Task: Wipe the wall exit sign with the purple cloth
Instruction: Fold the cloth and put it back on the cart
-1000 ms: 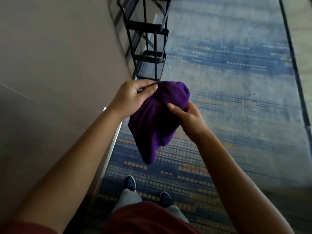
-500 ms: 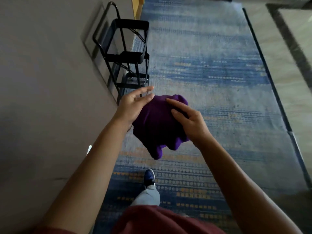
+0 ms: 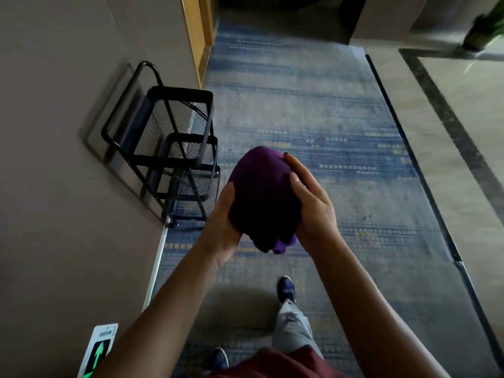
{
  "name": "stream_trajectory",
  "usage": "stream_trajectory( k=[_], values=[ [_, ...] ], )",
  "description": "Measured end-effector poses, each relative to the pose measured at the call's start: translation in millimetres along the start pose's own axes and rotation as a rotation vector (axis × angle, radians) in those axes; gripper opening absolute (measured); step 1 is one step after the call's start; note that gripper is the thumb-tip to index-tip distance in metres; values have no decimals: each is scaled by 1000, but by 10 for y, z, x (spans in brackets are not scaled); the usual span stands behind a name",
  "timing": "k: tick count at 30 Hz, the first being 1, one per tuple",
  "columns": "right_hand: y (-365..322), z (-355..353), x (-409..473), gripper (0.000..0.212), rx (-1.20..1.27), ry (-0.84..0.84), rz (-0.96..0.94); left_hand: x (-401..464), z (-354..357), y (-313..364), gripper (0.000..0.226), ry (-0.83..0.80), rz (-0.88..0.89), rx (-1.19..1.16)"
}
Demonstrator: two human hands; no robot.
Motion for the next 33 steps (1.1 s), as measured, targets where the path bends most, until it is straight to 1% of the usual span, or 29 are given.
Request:
stream_trajectory(
  k=[2, 5, 9, 10, 13, 15, 17, 20, 23, 25, 28, 30, 33],
  values=[
    [-14, 19, 447, 33, -9, -70, 32, 365, 88, 122, 62, 130, 121, 56],
    [-104, 95, 1068, 44, -129, -204, 41, 793, 140, 276, 63, 319, 261, 95],
    [-236, 235, 1840, 64, -356, -320, -90, 1202, 261, 514, 50, 443, 420, 123],
    [-235, 291, 2014, 65, -415, -352, -118, 1298, 285, 559, 48, 468, 437, 126],
    [-201, 496, 2500, 53, -571, -451, -160, 1583, 285, 672, 47, 563, 453, 136],
    [-133, 635, 2821, 49, -623, -491, -164, 1815, 225, 760, 39, 614, 474, 175],
    [-66, 809, 3114, 48, -667, -537, -166, 2044, 146, 869, 32, 661, 514, 269],
    [57, 1182, 3534, 49, -715, -596, -184, 2414, -88, 1038, 37, 697, 541, 335],
    [173, 1618, 3914, 52, -754, -640, -213, 2854, -468, 1247, 37, 704, 595, 409],
    [261, 1904, 4146, 51, -788, -680, -196, 3089, -718, 1396, 38, 712, 595, 455],
    [380, 2352, 4463, 48, -834, -757, -204, 3344, -1029, 1555, 46, 742, 593, 497],
    [484, 2635, 4618, 46, -861, -812, -207, 3456, -1209, 1599, 44, 794, 590, 529],
    [657, 3074, 4764, 47, -854, -918, -222, 3580, -1454, 1644, 43, 936, 572, 487]
  ],
)
Point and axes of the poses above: each hand's wrist, its own x-axis towards the middle knuckle, its own z-axis out of the palm, y = z × x, the point moved 3 cm from there along x, towards the middle knuckle, and after that the axes turned 10 degrees about y, right-handed, at the moved point
